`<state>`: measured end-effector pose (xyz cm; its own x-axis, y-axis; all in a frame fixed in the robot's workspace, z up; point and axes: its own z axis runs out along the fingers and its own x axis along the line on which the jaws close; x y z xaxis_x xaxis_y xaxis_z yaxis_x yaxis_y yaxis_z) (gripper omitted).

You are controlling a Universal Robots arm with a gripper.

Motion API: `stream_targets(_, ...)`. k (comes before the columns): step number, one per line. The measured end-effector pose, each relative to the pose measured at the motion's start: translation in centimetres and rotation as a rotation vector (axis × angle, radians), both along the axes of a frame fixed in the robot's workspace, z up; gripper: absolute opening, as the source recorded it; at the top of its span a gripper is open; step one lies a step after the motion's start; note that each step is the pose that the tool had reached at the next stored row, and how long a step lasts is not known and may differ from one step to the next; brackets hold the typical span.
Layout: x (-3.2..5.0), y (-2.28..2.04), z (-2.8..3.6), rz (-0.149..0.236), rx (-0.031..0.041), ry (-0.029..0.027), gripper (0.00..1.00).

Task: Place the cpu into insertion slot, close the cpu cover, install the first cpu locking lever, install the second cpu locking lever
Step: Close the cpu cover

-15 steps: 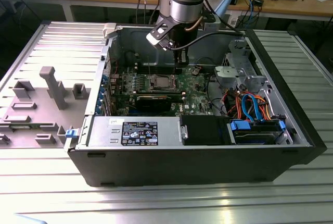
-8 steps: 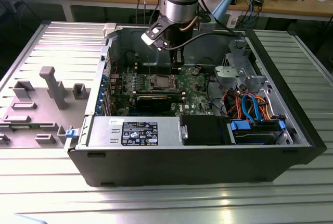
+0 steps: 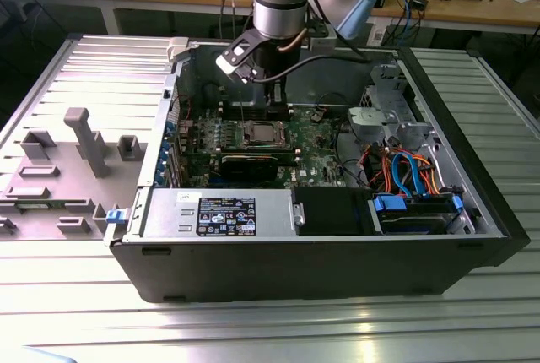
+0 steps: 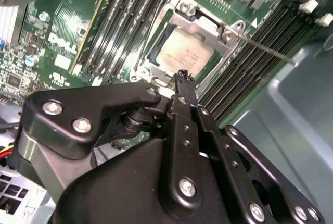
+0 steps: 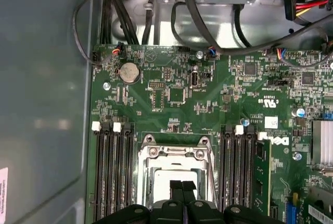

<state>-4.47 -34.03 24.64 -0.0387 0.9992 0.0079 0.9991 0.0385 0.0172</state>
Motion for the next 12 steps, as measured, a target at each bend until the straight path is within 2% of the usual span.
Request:
stream_targets(4, -0.78, -0.08, -0.79, 0.012, 0.0006, 0.0, 0.11)
stream_targets(6, -1.56, -0.33, -1.35, 0.02, 0.0008, -0.0002, 0.11)
stream_targets(12, -1.81, -0.34, -1.42, 0.022, 0.0007, -0.0001, 0.11)
